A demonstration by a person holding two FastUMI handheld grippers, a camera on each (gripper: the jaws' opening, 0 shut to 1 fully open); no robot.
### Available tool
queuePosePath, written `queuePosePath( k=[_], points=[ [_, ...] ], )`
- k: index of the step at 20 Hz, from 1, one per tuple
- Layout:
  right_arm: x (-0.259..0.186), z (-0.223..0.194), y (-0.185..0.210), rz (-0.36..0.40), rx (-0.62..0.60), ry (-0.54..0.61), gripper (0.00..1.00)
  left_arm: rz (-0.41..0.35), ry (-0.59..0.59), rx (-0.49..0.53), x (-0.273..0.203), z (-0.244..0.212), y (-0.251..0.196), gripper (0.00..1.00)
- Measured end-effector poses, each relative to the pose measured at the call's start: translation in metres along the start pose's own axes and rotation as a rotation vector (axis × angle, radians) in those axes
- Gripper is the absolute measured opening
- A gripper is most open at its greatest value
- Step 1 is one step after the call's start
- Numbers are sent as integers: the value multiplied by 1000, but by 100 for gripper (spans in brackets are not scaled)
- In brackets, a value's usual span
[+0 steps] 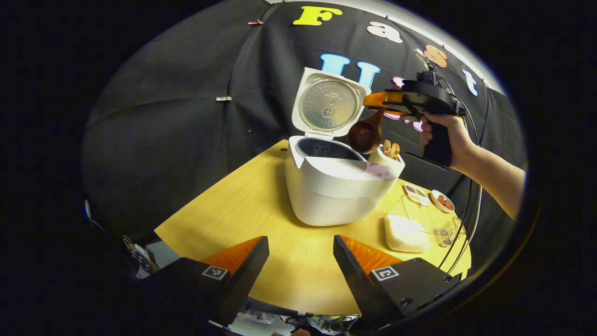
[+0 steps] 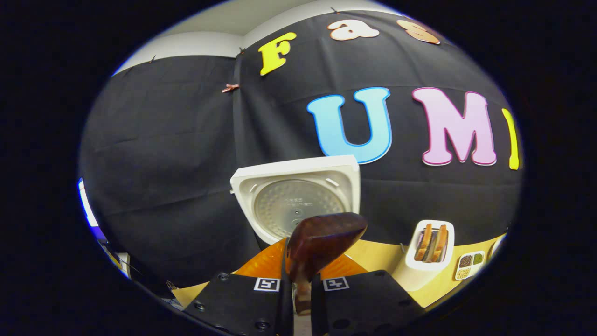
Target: Close the left gripper, press the button to open the rice cooker; take a wooden spoon from the chopstick holder with the right hand, scoop a spoonful of rice and pour it into the rice cooker, then put the wooden spoon back into the chopstick holder.
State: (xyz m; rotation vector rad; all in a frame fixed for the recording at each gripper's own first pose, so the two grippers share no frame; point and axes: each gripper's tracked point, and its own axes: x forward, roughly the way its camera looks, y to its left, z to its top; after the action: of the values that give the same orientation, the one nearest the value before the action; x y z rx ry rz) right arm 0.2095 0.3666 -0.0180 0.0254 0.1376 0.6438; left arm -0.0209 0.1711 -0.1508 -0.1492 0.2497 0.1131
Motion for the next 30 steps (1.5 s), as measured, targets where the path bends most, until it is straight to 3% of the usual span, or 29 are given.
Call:
queuePosePath(
  k=[6,17,19,20,21,24,25,26,30],
  points=[
    [-62,31,-77,-121,80,-51,18,-81,7,54,6,1,-48,96],
    [-196,38,-230,-376,155,-71,18,-200,19,157,7,4,-146,96],
    [-221,36,-258,-421,178,-73,18,-207,-5,175,6,10,-164,96],
    [-233,34,-270,-443,186,-73,14,-209,-8,179,7,11,-172,95],
    [-245,31,-284,-465,195,-71,18,-208,-7,179,8,10,-179,95],
    [-276,20,-318,-518,221,-63,18,-204,-3,170,7,10,-196,95],
    [-285,16,-328,-533,226,-58,14,-203,1,171,7,8,-201,95],
    [-293,10,-337,-548,229,-52,18,-201,7,172,8,8,-206,95],
    [-318,-11,-370,-598,262,-32,18,-194,5,193,10,15,-221,95]
  ],
)
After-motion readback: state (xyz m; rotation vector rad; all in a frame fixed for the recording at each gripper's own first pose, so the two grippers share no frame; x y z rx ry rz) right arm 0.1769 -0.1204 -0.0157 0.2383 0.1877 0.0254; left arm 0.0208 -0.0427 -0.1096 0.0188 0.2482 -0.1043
